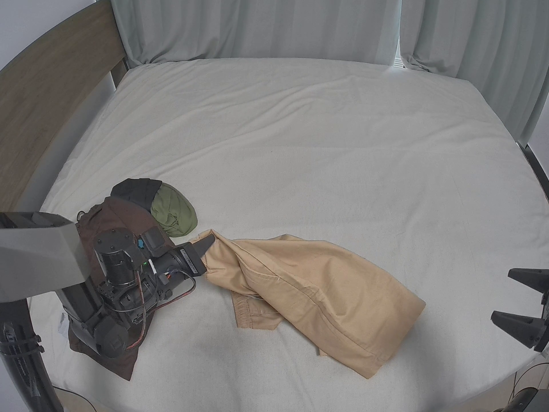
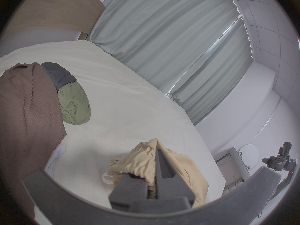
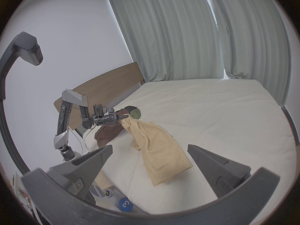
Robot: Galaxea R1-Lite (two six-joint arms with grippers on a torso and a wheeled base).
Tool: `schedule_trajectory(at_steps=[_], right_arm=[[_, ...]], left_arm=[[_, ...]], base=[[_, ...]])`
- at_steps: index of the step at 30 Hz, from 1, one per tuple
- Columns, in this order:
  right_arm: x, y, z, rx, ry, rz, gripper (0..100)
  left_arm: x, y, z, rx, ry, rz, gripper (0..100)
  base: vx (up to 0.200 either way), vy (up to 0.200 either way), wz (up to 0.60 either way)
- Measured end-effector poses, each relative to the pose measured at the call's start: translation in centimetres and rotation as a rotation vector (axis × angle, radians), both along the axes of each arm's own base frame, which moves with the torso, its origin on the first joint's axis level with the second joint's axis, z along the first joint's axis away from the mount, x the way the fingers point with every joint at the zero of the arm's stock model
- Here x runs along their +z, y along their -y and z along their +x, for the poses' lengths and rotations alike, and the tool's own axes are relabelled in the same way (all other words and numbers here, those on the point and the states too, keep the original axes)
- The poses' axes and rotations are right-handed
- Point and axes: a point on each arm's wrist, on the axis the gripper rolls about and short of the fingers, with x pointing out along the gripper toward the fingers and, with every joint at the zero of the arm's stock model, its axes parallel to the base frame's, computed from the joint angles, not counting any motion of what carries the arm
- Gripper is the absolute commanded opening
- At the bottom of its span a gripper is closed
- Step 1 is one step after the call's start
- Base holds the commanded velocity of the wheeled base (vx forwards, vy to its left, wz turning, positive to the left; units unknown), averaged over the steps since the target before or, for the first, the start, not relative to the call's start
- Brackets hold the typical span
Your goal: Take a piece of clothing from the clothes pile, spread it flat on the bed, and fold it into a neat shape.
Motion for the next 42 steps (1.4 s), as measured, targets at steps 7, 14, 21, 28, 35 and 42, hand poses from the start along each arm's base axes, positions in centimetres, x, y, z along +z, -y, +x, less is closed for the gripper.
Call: schedule_trajectory(at_steps=[7, 14, 21, 28, 35, 42], right_arm=[[-0.5, -0.9, 2.0, 0.073, -0.096, 0.004, 100], [-1.6, -1.5, 3.6, 0.08, -0.214, 0.023, 100], [-2.4, -2.0, 5.4, 0.093, -0.25, 0.057, 100], [-4.1, -2.4, 7.0, 0.08, -0.299, 0.084, 100], [-5.7, -2.7, 7.8, 0.08, -0.345, 0.077, 100], [-6.8, -2.9, 8.4, 0.074, -0.413, 0.062, 100]], left_arm=[[0.0, 0.0, 0.0, -0.002, 0.0, 0.001, 0], [0.0, -0.1, -0.1, 0.0, -0.003, 0.002, 0], [0.0, -0.1, -0.1, -0.001, -0.003, 0.002, 0], [-0.1, -0.1, -0.1, -0.001, -0.004, 0.003, 0], [-0.1, -0.1, -0.1, -0.001, -0.003, 0.002, 0], [-0.1, -0.1, -0.1, -0.001, -0.003, 0.002, 0]], base=[[0.0, 0.0, 0.0], [0.0, 0.0, 0.0], [0.0, 0.0, 0.0], [0.0, 0.0, 0.0], [0.0, 0.0, 0.0], [0.0, 0.0, 0.0]])
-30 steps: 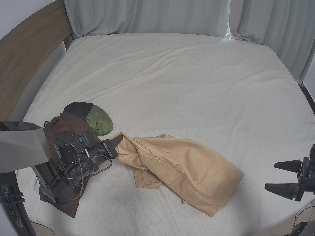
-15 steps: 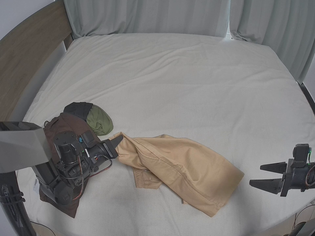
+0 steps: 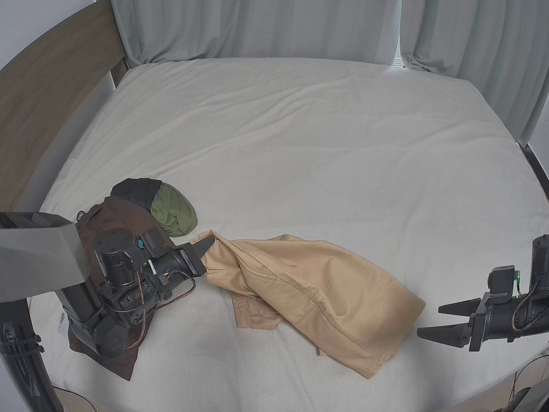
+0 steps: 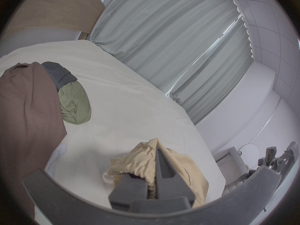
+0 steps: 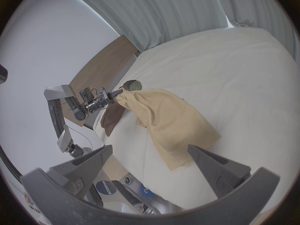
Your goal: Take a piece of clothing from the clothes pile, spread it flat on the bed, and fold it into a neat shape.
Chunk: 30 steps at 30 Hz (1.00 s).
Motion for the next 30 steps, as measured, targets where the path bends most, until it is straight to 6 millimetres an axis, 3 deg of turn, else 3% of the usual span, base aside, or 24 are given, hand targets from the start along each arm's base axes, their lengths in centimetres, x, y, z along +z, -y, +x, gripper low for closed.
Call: schedule_trajectory(at_steps=[30], right_arm=[[-5.7, -0.9, 2.9, -0.002, -0.131, 0.017, 100]], left_arm=[[-0.1, 0.0, 0.1, 0.001, -0.003, 0.001, 0]], base=[[0.0, 0.0, 0.0]])
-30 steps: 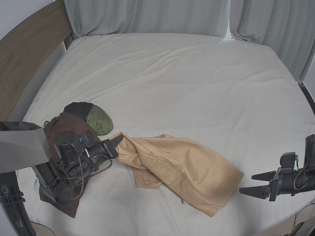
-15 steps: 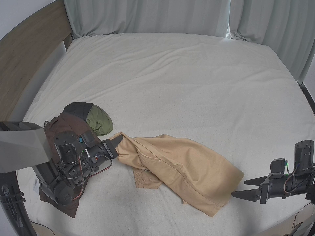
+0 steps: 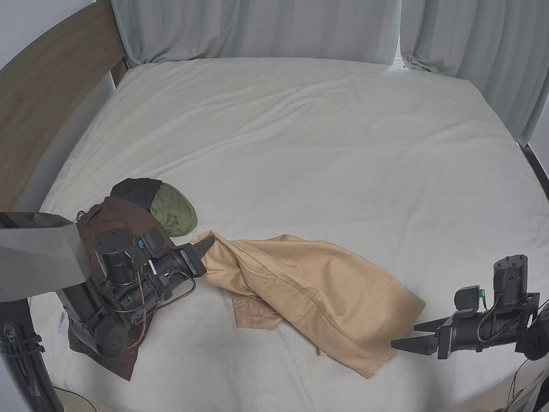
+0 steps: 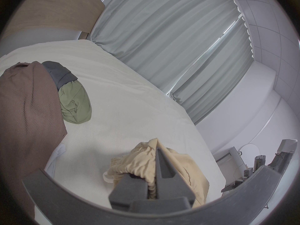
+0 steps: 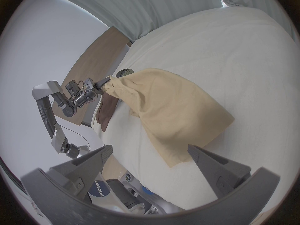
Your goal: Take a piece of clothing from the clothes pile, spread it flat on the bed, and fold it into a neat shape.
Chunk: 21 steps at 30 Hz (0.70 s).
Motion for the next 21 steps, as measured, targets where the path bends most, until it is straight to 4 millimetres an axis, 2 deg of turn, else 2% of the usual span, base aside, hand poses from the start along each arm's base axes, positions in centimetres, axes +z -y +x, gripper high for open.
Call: schedule_trajectory(at_steps=[7, 21], right_arm=[[-1.6, -0.2, 0.5, -0.005, -0.041, 0.004, 100], [-5.1, -0.6, 1.9, -0.01, -0.008, 0.021, 100]], left_arm=[[0.0, 0.0, 0.0, -0.001, -0.001, 0.0, 0], [-0.1, 0.0, 0.0, 0.0, -0.001, 0.0, 0]], base=[[0.0, 0.0, 0.0], [0.0, 0.0, 0.0]])
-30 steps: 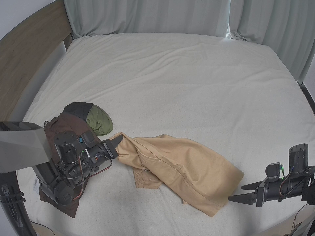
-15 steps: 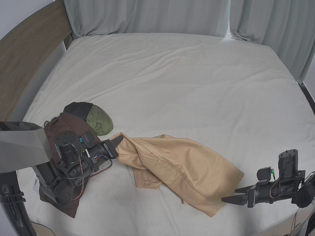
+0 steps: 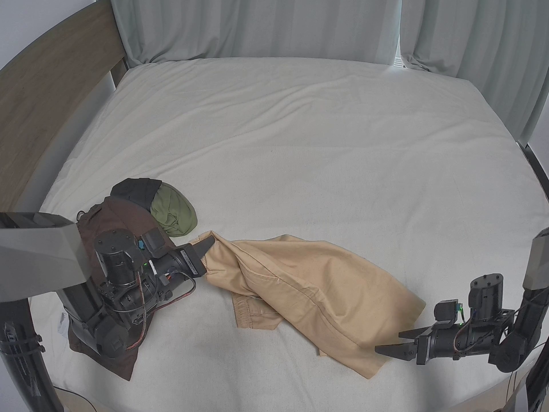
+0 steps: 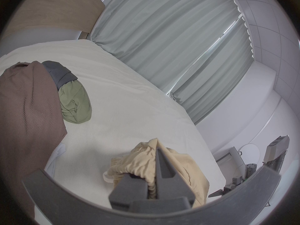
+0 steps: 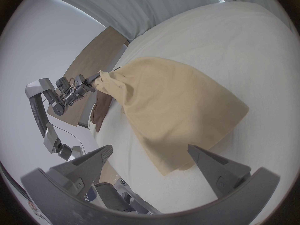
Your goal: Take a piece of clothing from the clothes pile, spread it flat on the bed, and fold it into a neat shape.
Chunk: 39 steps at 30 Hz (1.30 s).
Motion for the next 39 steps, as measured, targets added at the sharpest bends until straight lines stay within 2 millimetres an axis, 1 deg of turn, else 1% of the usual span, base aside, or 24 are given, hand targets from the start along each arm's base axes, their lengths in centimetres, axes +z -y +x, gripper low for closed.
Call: schedule_trajectory(at_steps=[3, 12, 23, 34, 35, 39], right_arm=[[-1.0, 0.0, 0.0, -0.004, -0.049, -0.012, 100], [-2.2, -0.2, 0.0, 0.006, -0.096, -0.026, 100], [-2.9, -0.5, -0.1, 0.022, -0.122, -0.036, 100], [-3.6, -1.0, 0.5, 0.031, -0.082, -0.023, 100], [-3.7, -1.0, 0.5, 0.031, -0.087, -0.024, 0], [-3.9, -1.0, 0.5, 0.031, -0.096, -0.027, 0]], left_arm=[[0.0, 0.0, 0.0, 0.0, -0.001, 0.0, 0], [0.0, 0.0, 0.0, 0.001, -0.001, 0.0, 0], [0.0, 0.0, 0.0, 0.0, -0.001, 0.0, 0], [0.0, 0.0, 0.0, 0.001, 0.0, 0.0, 0], [0.0, 0.0, 0.0, 0.001, 0.0, 0.0, 0], [0.0, 0.0, 0.0, 0.0, 0.0, 0.0, 0]], base=[[0.0, 0.0, 0.0], [0.0, 0.0, 0.0], [0.0, 0.0, 0.0], [0.0, 0.0, 0.0], [0.0, 0.0, 0.0], [0.0, 0.0, 0.0]])
